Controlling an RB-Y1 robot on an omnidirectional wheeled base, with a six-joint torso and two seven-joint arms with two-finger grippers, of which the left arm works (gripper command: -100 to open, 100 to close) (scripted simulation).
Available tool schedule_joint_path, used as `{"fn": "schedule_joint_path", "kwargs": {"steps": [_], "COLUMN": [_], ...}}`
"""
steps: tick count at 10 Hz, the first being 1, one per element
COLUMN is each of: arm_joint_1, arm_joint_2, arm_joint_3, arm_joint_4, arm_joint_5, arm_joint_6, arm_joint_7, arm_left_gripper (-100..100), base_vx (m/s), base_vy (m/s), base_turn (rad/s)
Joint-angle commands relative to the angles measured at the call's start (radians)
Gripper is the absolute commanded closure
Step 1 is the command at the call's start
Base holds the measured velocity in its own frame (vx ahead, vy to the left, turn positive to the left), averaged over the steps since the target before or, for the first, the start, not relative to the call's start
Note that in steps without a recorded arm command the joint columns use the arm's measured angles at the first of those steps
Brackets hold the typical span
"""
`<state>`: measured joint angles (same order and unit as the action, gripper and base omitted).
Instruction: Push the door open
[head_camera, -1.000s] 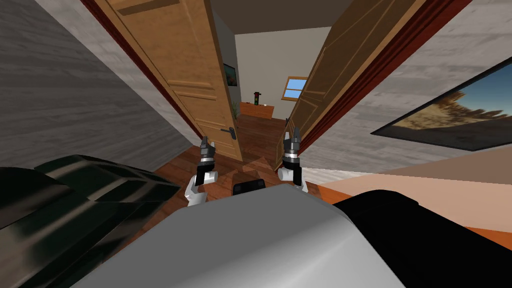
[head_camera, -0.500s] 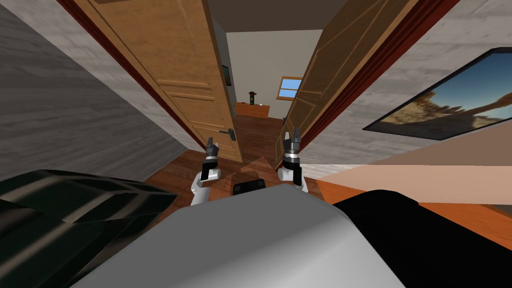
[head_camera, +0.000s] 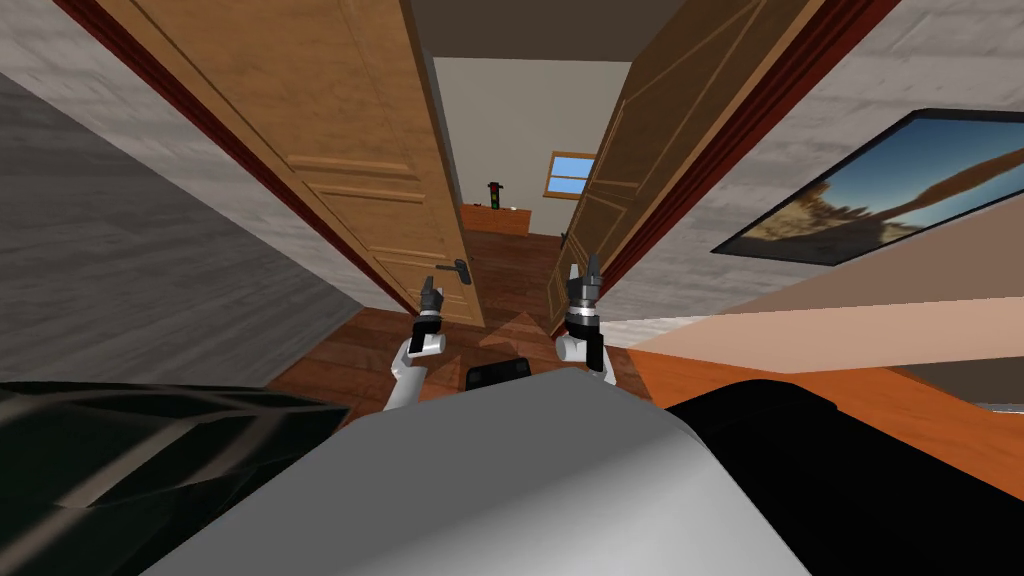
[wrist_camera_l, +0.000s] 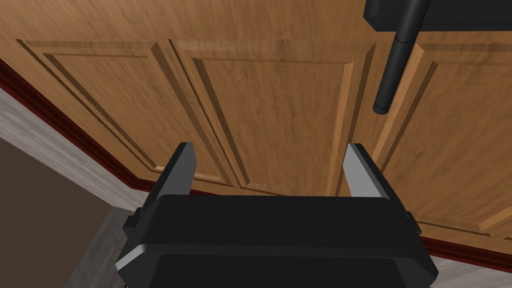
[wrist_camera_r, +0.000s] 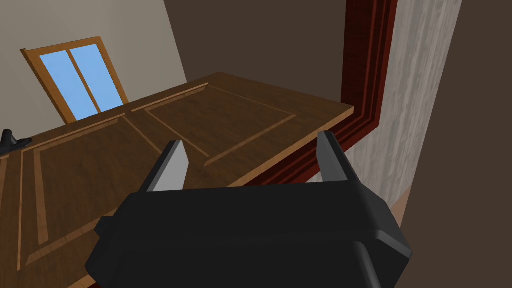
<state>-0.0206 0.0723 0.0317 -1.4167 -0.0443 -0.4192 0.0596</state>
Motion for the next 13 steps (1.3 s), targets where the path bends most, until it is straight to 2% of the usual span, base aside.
{"fn": "schedule_joint_path", "kwargs": {"steps": [1, 6, 7, 12, 13], "arm_joint_1": [-0.030, -0.111, -0.111, -0.182, -0.207], "arm_joint_2": [0.000, -0.009, -0.009, -0.021, -0.026], "arm_joint_3": [0.002, 0.005, 0.005, 0.008, 0.009], "arm_joint_4": [0.050, 0.186, 0.186, 0.305, 0.348], "arm_joint_5": [0.003, 0.010, 0.010, 0.016, 0.018], "arm_joint_6": [0.007, 0.022, 0.022, 0.036, 0.041], "arm_joint_7": [-0.001, -0.007, -0.007, -0.012, -0.014], "arm_left_gripper": [-100, -100, -100, -100, -100], "base_vx": [0.040, 0.019, 0.007, 0.007, 0.003], "base_vy": [0.126, 0.126, 0.087, 0.111, 0.156], "base_turn": [-0.157, -0.137, -0.043, -0.122, -0.183]}}
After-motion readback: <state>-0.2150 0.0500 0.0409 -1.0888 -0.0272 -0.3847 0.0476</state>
